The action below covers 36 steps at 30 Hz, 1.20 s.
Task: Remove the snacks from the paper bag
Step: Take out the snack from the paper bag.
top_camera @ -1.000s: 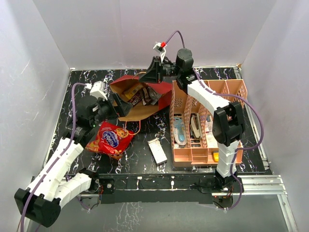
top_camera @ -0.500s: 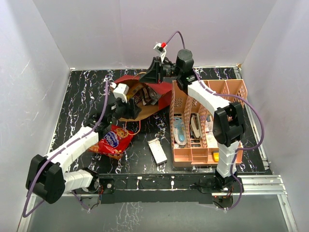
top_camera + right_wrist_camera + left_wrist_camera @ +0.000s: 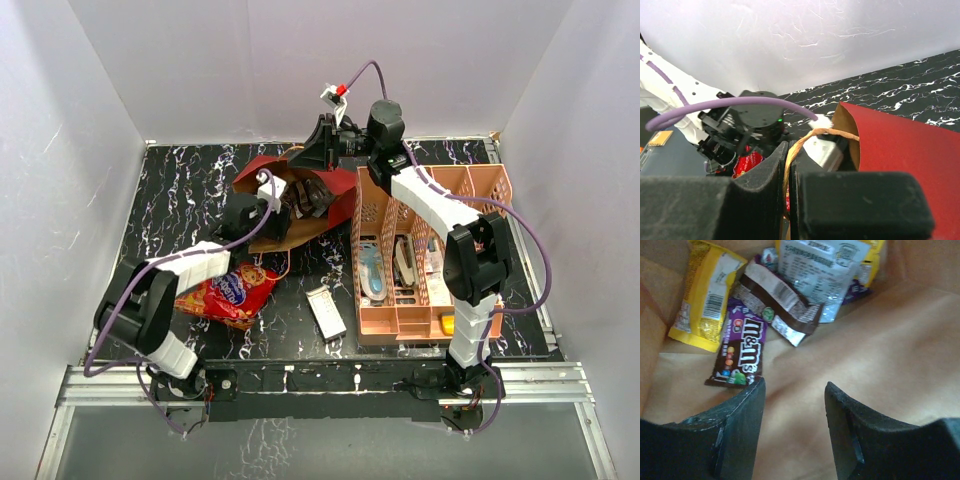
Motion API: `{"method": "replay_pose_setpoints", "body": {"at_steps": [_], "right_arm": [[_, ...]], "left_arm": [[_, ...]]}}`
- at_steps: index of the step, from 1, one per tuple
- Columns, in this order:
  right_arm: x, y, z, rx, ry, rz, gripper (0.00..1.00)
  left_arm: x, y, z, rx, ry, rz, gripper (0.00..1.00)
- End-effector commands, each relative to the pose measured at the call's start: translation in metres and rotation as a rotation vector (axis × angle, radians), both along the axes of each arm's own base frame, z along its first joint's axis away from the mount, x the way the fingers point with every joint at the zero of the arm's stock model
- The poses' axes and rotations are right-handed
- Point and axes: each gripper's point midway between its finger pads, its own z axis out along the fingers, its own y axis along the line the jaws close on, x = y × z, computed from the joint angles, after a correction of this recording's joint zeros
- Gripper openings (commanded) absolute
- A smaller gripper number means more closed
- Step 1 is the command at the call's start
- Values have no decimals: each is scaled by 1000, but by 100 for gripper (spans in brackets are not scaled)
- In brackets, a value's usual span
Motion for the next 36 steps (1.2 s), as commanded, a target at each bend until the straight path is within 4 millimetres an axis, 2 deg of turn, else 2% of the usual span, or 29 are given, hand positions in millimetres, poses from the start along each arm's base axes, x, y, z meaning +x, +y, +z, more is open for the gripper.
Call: {"method": "replay_pose_setpoints", "body": {"at_steps": [1,5,9,14,18,26,31,33,36], "right_arm": [[-16,-8,43,53,-116,-1,8],[-16,-8,45,55,-121,-8,8],[-15,-7,46,56,-123,-8,8],[-13,-7,46,56,-122,-9,8],[-13,-7,49,58,-125,-10,8],[-11,-6,49,59,-125,-20,8],[-9,-6,47,57,-120,-30,8],[-7,-6,45,53,-119,-38,8],[-6,-6,43,49,-119,-51,8]], "left_arm": [[32,-2,13,0,-65,-13,49],[50,-5,-5,28,-34,10,53],[65,2,-19,90,-33,58,56],[79,8,-38,156,10,98,65],[84,10,-49,184,38,114,68],[88,12,-76,243,108,109,65],[81,13,-95,261,160,97,63],[79,13,-100,264,178,94,58],[78,11,-97,248,179,93,47]]}}
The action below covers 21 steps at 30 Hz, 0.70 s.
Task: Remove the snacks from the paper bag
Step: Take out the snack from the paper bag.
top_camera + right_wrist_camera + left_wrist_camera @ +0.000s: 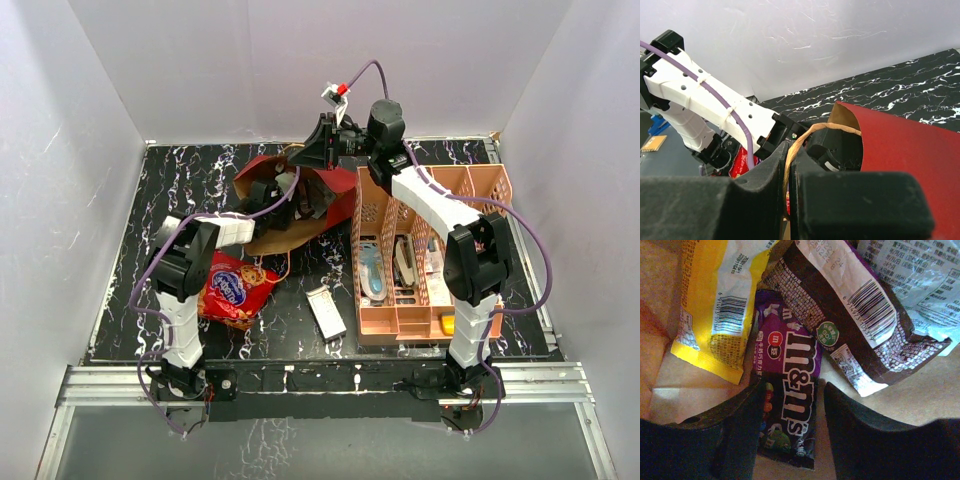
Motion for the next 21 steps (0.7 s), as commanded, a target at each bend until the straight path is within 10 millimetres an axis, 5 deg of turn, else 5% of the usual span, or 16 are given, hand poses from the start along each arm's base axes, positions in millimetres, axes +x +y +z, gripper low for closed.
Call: {"method": "replay_pose_setpoints", "body": {"at_steps": [1,13,21], "right_arm": [[-11,-6,42,45,-116,-26,8],[-4,-7,39,42,-113,-73,8],[9,-10,37,46,-95,-176,8]], "left_arm": [[-8,-1,-7,3,54,-6,44],[-11,-4,55,-80,-16,14,6],[-38,-8,94,-174,-11,-6,4]]}}
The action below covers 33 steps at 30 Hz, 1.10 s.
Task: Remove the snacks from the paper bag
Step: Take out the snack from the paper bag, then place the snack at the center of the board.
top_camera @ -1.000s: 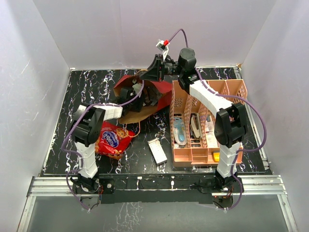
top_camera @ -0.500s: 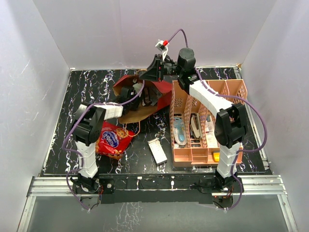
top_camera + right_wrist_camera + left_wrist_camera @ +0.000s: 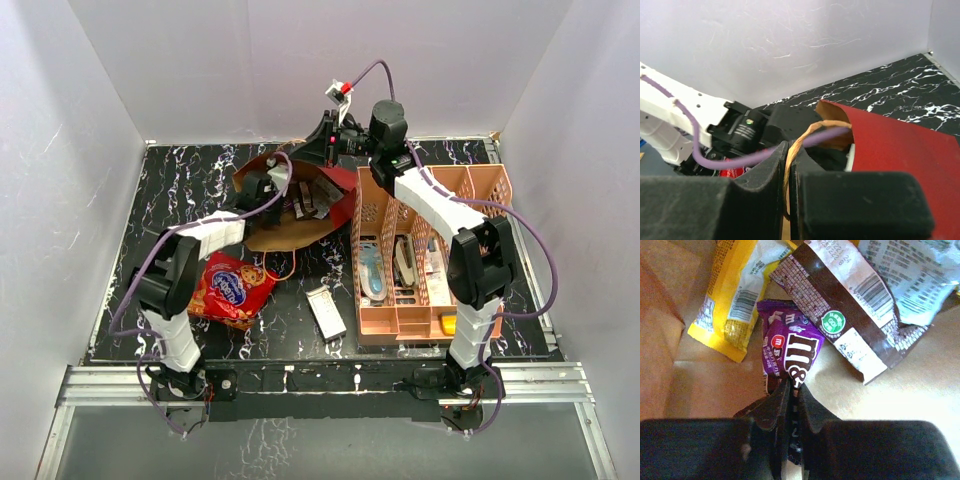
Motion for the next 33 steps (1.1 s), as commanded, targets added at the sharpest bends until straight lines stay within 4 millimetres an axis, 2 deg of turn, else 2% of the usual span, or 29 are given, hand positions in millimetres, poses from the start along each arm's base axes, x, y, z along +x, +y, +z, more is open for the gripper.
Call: {"method": "replay_pose_setpoints", "body": {"at_steps": [1,5,11,16,21,26,30,33], "right_arm": [[1,-8,35,44,-77,-93,8],[14,-11,38,52,-60,-183,8],[20,-13,38,49,-58,-217,8],[24,-17,39,46,-60,-246,8],[28,-20,38,47,-52,-272,8],[28,-20,37,47,-47,-272,8],[28,-20,34,44,-44,-271,8],[29,-20,31,40,-40,-270,8]], "left_arm": [[-21,-10,60,-125,-56,-32,4],[-42,-9,74,-163,-28,-43,4],[-74,-3,95,-233,20,-13,3],[-114,-1,130,-308,40,-42,3],[-162,-1,178,-401,27,-132,3],[-201,9,230,-448,-34,-177,3],[-210,32,278,-439,-174,-112,0],[-197,69,324,-363,-386,35,0]]}}
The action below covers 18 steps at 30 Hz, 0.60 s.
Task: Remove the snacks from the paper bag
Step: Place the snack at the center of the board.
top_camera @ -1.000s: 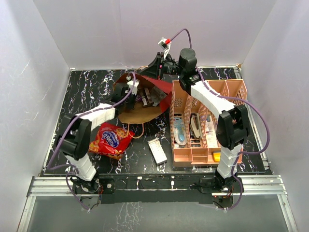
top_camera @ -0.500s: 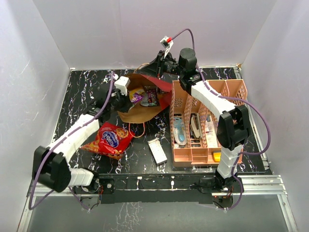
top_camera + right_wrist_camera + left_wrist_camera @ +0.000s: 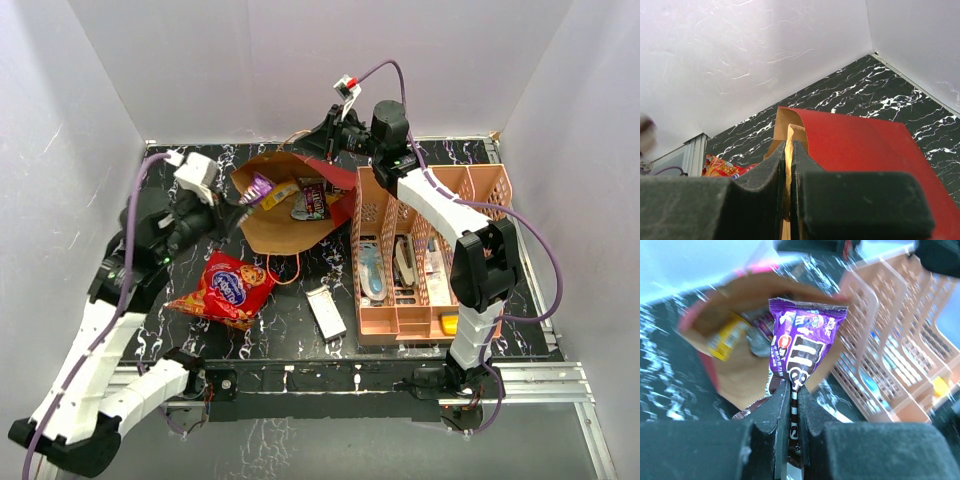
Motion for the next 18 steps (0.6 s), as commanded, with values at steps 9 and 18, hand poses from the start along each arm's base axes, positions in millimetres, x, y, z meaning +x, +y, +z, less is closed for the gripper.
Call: {"method": "replay_pose_setpoints", "body": {"at_steps": [9,18], "right_arm": [[-11,-9,25,30,-56,-4,8],[-16,-18,29,27,-64,-21,8]], "left_arm": [[85,107,81,100,-350,723,0],[148,176,-35,237,-104,1044,0]]}}
